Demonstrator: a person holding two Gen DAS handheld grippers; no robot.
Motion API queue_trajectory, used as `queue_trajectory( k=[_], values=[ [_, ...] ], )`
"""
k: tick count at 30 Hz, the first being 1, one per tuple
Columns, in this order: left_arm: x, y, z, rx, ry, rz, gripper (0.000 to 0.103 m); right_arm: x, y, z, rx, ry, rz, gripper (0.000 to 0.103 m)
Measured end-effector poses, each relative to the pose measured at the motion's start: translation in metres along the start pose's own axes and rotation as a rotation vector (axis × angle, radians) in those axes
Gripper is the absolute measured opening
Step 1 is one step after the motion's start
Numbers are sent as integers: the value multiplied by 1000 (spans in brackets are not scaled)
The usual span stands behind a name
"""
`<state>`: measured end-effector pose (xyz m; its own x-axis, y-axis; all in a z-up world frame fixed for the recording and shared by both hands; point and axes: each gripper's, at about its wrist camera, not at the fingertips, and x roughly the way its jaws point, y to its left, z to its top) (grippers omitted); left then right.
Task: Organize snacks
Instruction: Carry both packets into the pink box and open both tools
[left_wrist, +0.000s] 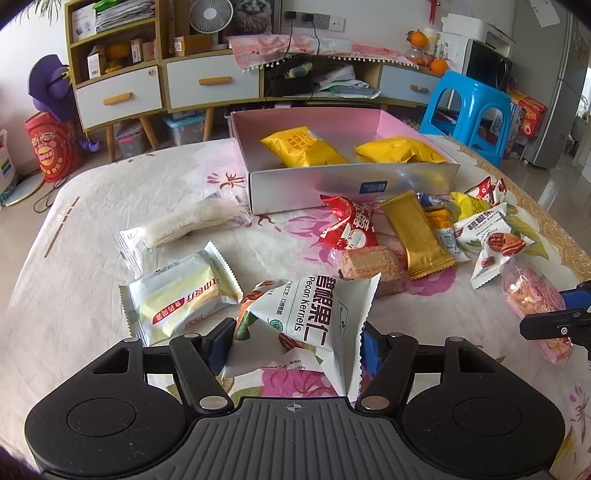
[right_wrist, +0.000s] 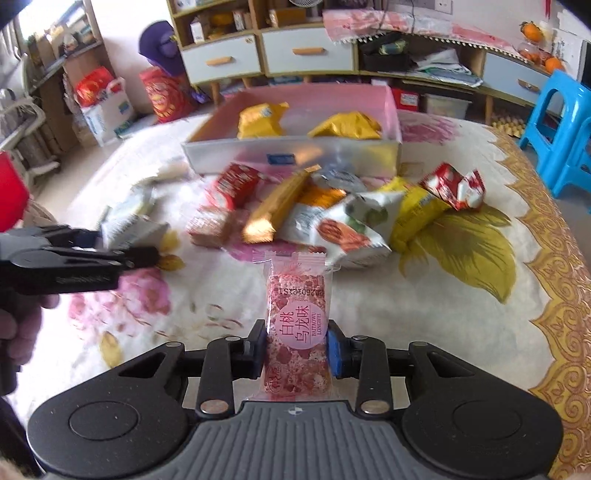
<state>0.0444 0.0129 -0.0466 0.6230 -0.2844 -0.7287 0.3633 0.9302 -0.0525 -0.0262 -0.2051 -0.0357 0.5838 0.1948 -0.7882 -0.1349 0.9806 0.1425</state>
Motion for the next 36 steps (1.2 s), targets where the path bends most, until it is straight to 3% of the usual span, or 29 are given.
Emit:
queue_trajectory(
  k=[20,28,36],
  values=[
    [-14,-9,62,-65,-121,-6,66,-11,-7,70,85,-150,7,24],
    [7,-7,93,-109,-142,19,66,1,-19,111,167,-213,21,24],
    [39,-6,109,-99,-136,48,66,23,-37,139,287,-260,94,24]
  ],
)
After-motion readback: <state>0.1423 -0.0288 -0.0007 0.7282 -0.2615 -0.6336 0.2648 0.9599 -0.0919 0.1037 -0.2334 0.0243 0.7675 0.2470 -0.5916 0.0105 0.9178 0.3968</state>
